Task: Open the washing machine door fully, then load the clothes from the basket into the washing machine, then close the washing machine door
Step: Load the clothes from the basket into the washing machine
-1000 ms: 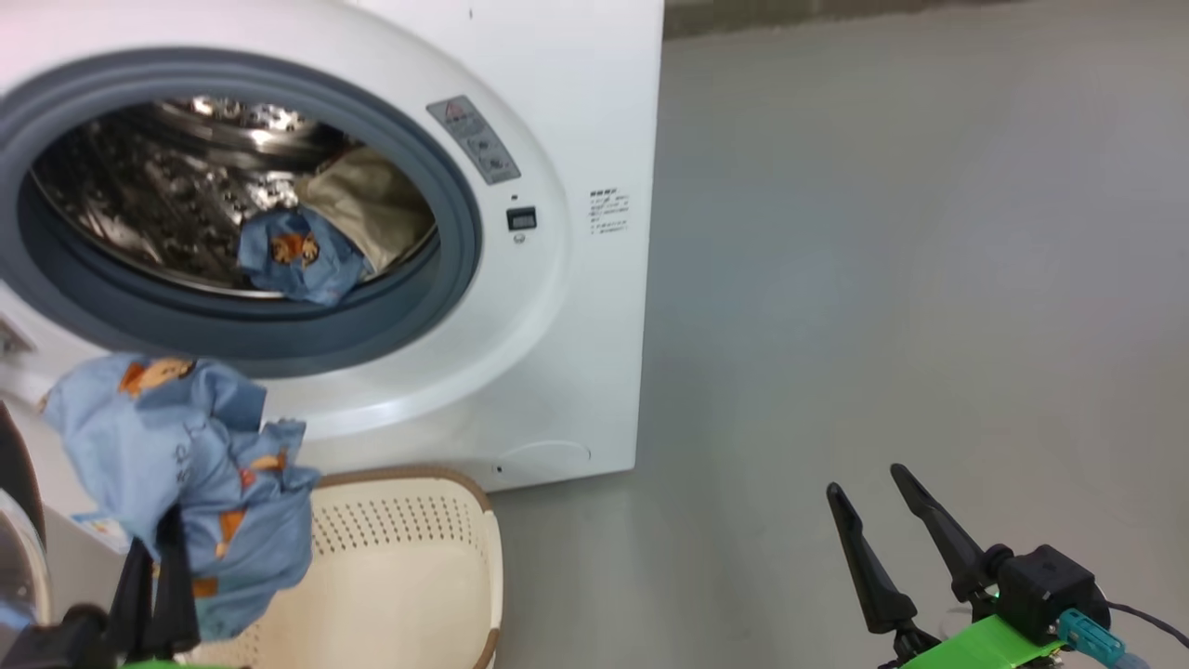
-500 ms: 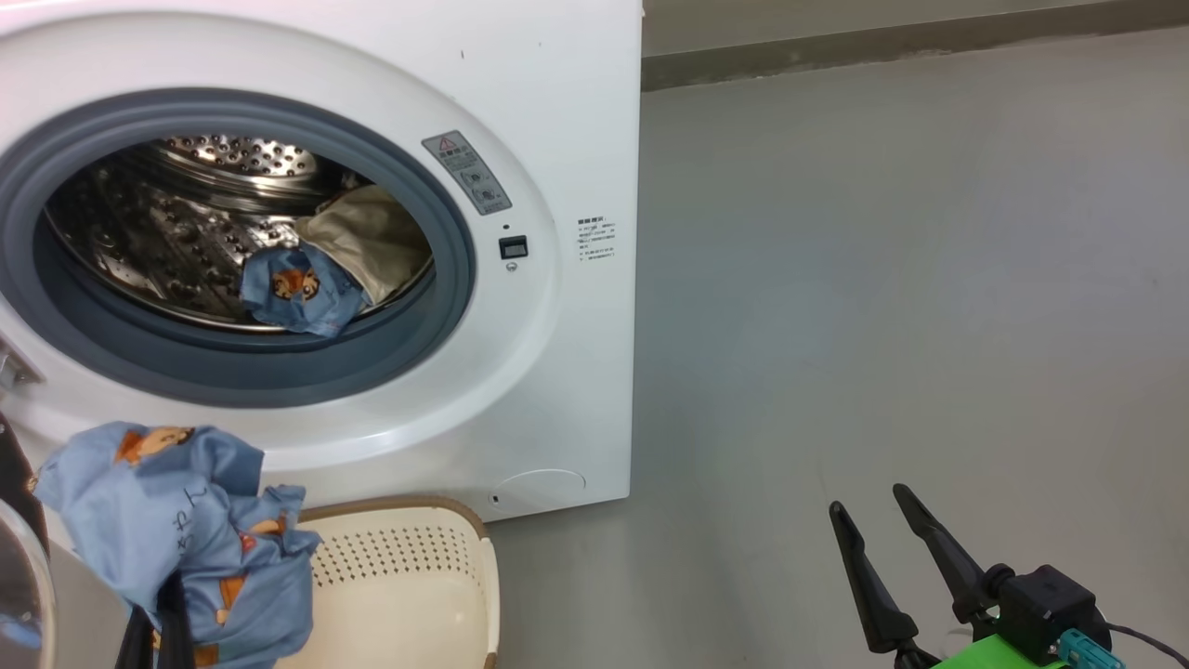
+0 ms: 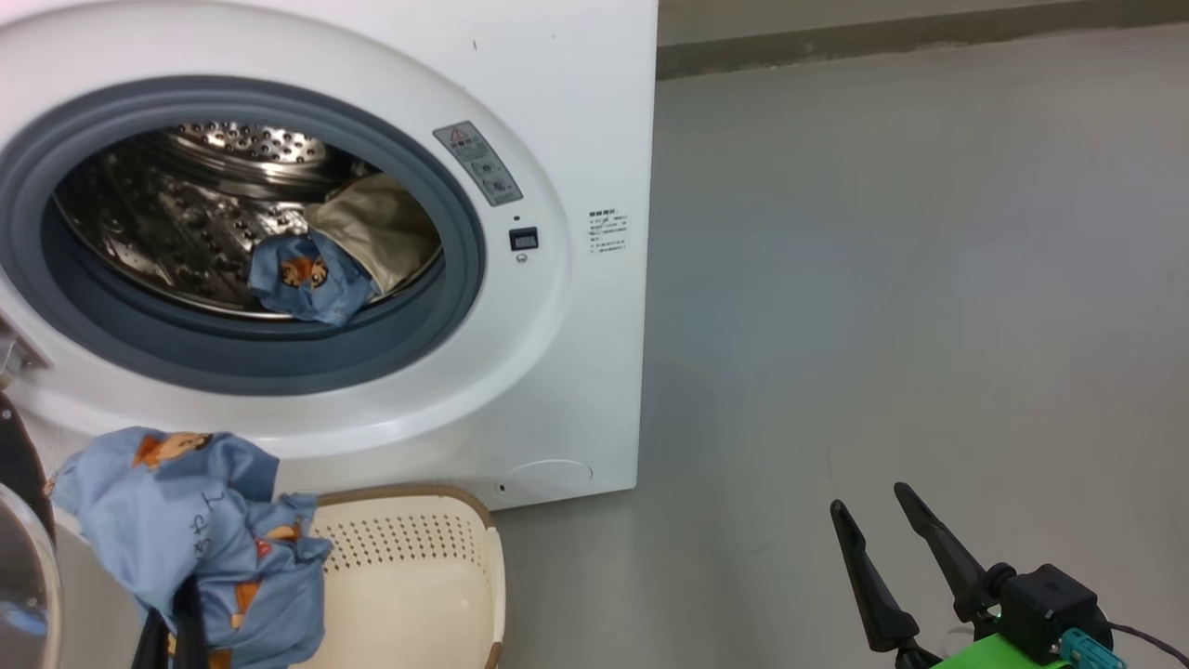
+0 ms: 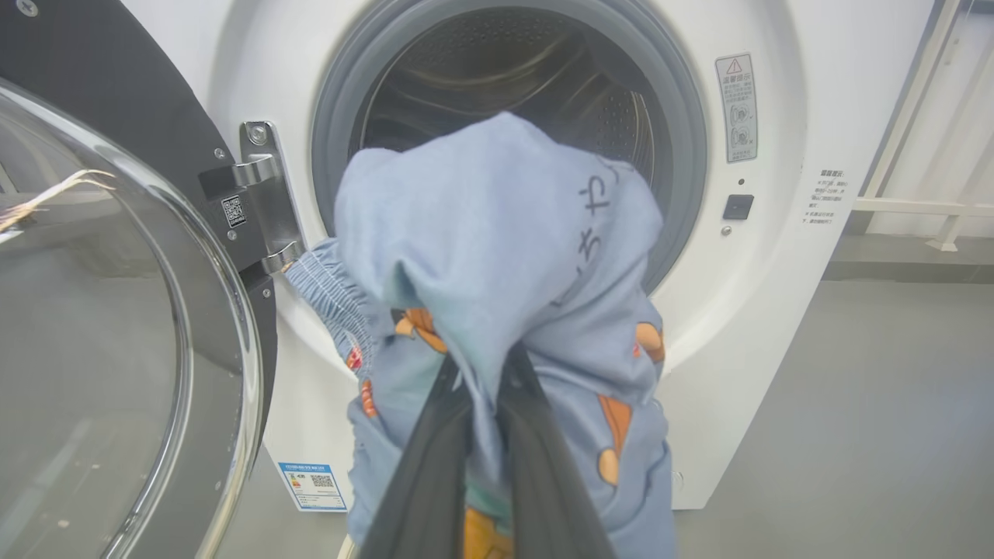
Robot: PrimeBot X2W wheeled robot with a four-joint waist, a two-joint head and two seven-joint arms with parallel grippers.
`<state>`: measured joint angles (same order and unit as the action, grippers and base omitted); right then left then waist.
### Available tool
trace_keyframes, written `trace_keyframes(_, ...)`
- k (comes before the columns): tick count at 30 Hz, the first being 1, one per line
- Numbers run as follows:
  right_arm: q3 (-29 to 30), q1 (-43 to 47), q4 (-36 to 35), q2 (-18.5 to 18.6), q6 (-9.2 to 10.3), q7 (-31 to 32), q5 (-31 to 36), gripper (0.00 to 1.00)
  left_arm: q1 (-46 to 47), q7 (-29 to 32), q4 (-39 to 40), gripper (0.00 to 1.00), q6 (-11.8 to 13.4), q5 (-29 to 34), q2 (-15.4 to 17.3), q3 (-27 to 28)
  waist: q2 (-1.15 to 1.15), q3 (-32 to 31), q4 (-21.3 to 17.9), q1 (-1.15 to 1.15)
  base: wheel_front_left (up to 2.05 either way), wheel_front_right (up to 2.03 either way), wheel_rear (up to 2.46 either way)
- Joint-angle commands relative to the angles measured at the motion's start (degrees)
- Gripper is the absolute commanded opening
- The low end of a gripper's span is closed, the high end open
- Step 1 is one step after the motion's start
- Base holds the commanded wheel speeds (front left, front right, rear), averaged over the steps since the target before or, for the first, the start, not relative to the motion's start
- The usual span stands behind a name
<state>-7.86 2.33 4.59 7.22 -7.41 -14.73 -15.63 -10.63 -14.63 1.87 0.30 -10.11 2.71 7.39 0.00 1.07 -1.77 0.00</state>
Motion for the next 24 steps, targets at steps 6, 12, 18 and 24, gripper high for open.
trace_keyframes(6, -0.9, -1.6, -2.0, 0.6, -0.08, -0.3, 0.7, 1.00, 4.3, -0.4, 1.0, 0.00, 0.1, -0.1, 0.2, 0.5, 0.00, 3.4, 0.5, 0.00, 0.00, 0.00, 0.00)
trace_keyframes(12, -0.8, -2.8, -2.6, 1.0, -0.08, -0.3, 0.6, 1.00, 8.6, -0.4, -1.1, 0.00, -0.1, -0.3, 0.2, -0.3, 0.00, 7.8, 0.9, 0.00, 0.00, 0.00, 0.00)
trace_keyframes(18, -0.8, -4.5, -3.3, 1.5, -0.08, -0.3, 0.5, 1.00, 14.3, -0.4, -4.2, 0.00, -0.7, -0.4, 0.2, -0.9, 0.00, 12.4, 1.1, 0.00, 0.00, 0.00, 0.00)
trace_keyframes(24, -1.0, -6.6, -4.0, 1.9, -0.08, -0.3, 0.4, 1.00, 22.2, -0.4, -8.9, 0.00, -1.1, 0.1, 0.3, -0.5, 0.00, 17.0, 0.5, 0.00, 0.00, 0.00, 0.00)
